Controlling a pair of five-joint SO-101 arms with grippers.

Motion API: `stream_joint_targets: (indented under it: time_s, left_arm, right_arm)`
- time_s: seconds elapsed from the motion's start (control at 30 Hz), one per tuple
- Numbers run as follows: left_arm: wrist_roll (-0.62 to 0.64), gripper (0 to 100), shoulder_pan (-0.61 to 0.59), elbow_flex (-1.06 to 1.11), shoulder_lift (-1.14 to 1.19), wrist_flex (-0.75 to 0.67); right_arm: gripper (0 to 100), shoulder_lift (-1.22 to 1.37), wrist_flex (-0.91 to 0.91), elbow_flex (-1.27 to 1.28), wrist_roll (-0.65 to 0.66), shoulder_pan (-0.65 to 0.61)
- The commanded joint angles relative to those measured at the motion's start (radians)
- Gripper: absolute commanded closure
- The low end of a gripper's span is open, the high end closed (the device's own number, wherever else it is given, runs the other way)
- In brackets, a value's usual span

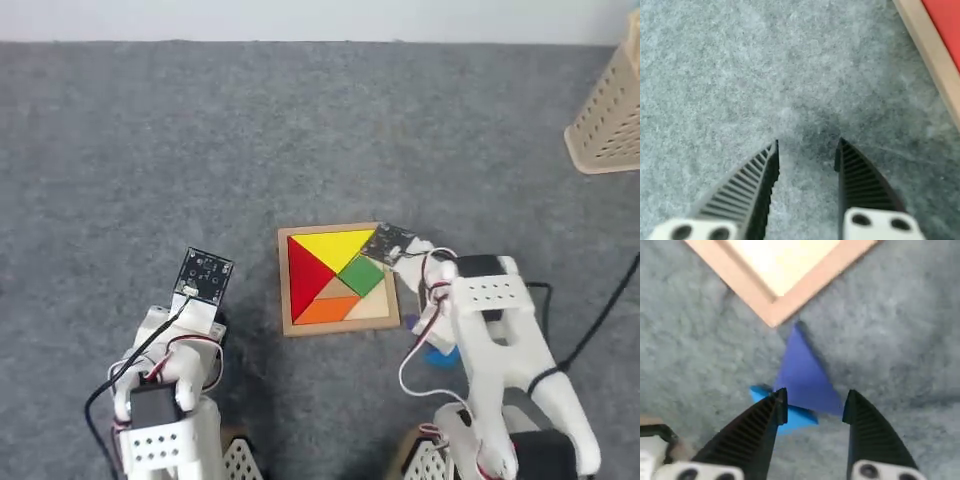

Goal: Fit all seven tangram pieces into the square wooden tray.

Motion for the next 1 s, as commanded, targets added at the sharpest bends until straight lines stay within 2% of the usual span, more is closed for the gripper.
stream_joint_targets:
  time_s: [0.0, 0.23, 0.37, 0.5, 0.67, 0.87, 0.97]
  left_arm:
    - [0.006, 82, 0.000, -0.007, -0.009, 0.003]
    - [0.006, 82, 0.000, -0.007, -0.009, 0.003]
    - [0.006, 82, 0.000, -0.007, -0.009, 0.003]
    - [0.006, 82, 0.000, -0.007, -0.009, 0.003]
    - [0.006, 82, 0.000, -0.007, -0.009, 0.003]
    - [0.006, 82, 0.000, -0.007, -0.009, 0.003]
    - [0.006, 82, 0.000, -0.007, -0.009, 0.003]
  right_arm:
    - [76.2, -0.039, -0.022, 0.006, 0.034, 0.018]
    - [74.3, 0.127, -0.128, 0.009, 0.037, 0.004]
    - [78.3, 0.200, -0.150, 0.009, 0.038, -0.041]
    - [81.2, 0.205, -0.148, 0.008, 0.038, -0.067]
    - [79.1, 0.213, -0.137, -0.049, 0.029, -0.067]
    - [78.8, 0.217, -0.133, -0.144, -0.041, -0.082]
    - [78.7, 0.197, -0.061, -0.181, -0.032, -0.076]
